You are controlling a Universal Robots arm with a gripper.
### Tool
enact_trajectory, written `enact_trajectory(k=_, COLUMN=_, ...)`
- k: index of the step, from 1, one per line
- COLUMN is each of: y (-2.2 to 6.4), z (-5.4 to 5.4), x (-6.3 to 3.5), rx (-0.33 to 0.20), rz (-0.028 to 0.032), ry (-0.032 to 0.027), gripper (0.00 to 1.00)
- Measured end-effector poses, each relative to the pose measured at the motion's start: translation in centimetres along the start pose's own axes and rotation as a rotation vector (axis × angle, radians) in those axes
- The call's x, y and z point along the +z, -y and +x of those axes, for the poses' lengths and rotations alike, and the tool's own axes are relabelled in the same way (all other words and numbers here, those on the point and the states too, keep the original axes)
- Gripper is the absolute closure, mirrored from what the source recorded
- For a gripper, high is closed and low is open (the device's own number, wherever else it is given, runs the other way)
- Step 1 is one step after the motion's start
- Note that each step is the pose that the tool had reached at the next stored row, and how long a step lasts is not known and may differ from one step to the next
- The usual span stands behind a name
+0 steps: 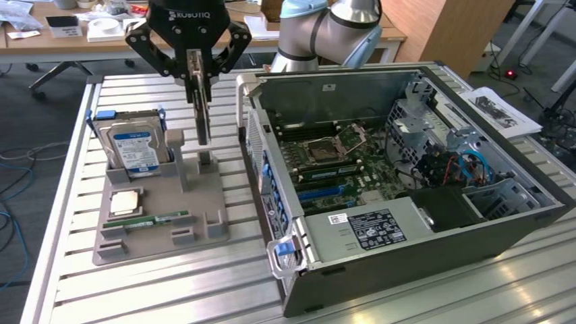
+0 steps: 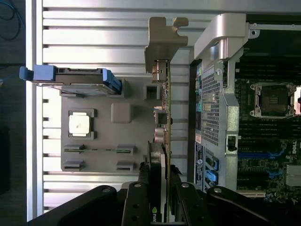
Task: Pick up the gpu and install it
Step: 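Pick up the gpu and move the gpu toward the slot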
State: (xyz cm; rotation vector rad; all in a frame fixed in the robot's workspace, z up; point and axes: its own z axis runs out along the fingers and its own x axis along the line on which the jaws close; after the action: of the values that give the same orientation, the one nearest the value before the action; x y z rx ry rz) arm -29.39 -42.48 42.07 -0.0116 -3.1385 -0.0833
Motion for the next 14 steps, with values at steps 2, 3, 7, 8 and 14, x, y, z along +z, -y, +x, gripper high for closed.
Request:
enact_trajectory(k=2, y=0.0, z=0.0, x=0.0, rx=0.0, rz=0.0, ry=0.0, gripper=0.73)
enact_trajectory(k=3, y=0.0, z=0.0, x=-0.01, rx=0.0, rz=0.0001, ry=-0.0001, gripper=0.73)
enact_trajectory(k=7, y=-0.01, z=-0.02, x=-0.02, rx=0.0, rz=0.0002, ry=-0.0002, gripper=0.73)
enact_trajectory(k=8, y=-0.01, z=-0.08, x=-0.02, rx=0.0, rz=0.0003, ry=-0.0002, gripper=0.73)
enact_trajectory(k=14, y=-0.01, z=-0.92, x=-0.01, rx=0.0, rz=0.0001, ry=-0.0001, gripper=0.73)
